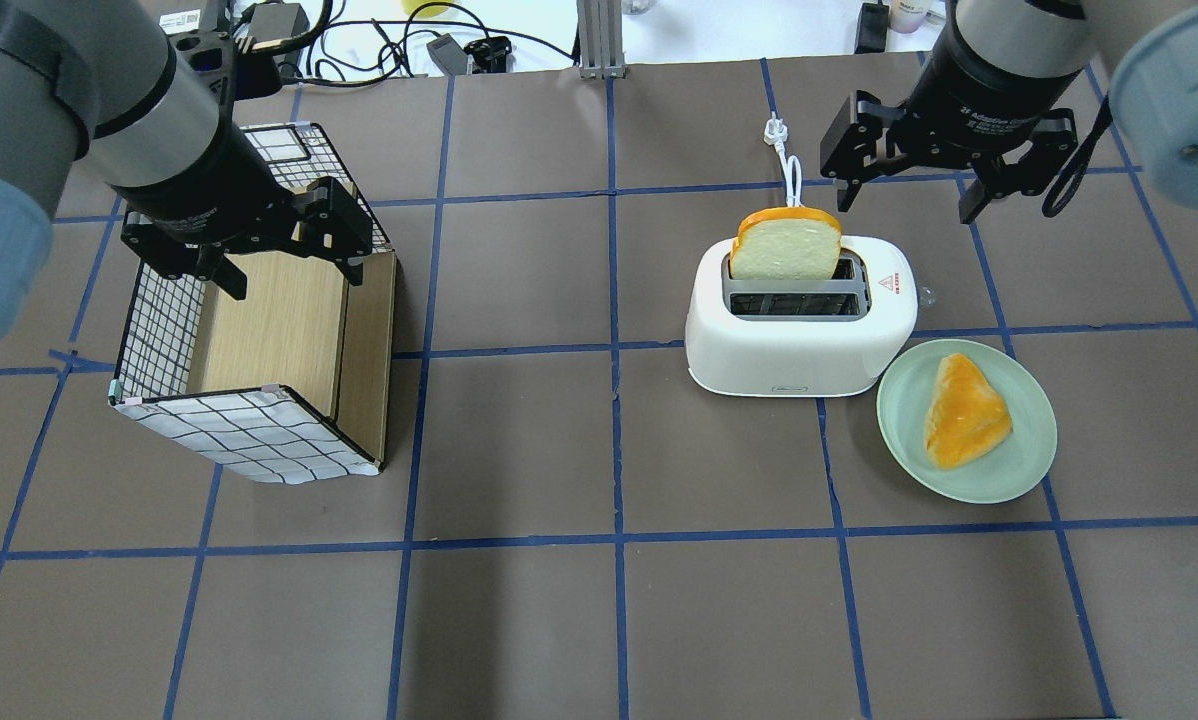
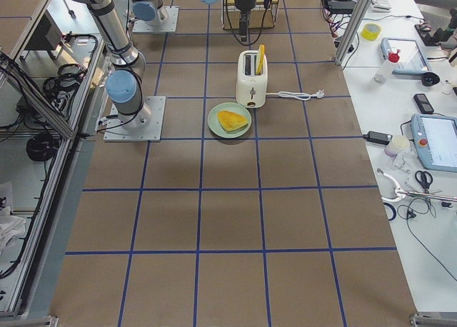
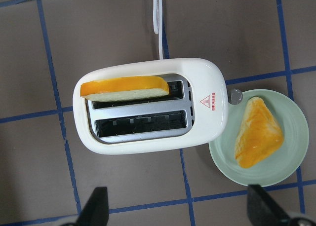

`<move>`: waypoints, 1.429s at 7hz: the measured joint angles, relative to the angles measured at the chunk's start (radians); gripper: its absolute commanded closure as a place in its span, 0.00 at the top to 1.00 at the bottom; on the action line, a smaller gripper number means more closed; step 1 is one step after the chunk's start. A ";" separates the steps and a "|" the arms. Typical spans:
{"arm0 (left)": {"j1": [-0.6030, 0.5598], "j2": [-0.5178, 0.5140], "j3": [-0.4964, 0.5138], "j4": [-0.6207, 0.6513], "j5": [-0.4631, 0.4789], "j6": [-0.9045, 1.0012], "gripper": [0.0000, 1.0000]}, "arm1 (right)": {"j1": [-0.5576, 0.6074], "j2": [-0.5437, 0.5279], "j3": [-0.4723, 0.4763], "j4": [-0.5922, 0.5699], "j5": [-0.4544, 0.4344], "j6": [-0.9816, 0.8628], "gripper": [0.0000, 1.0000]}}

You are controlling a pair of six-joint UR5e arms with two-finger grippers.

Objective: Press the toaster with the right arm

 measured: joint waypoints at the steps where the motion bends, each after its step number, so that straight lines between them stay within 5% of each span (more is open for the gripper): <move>1: 0.000 0.000 0.000 0.000 0.000 0.000 1.00 | 0.000 0.000 0.000 0.000 -0.001 0.001 1.00; 10: 0.000 0.000 0.001 0.000 0.000 0.000 1.00 | 0.002 0.005 0.002 -0.011 0.012 0.003 1.00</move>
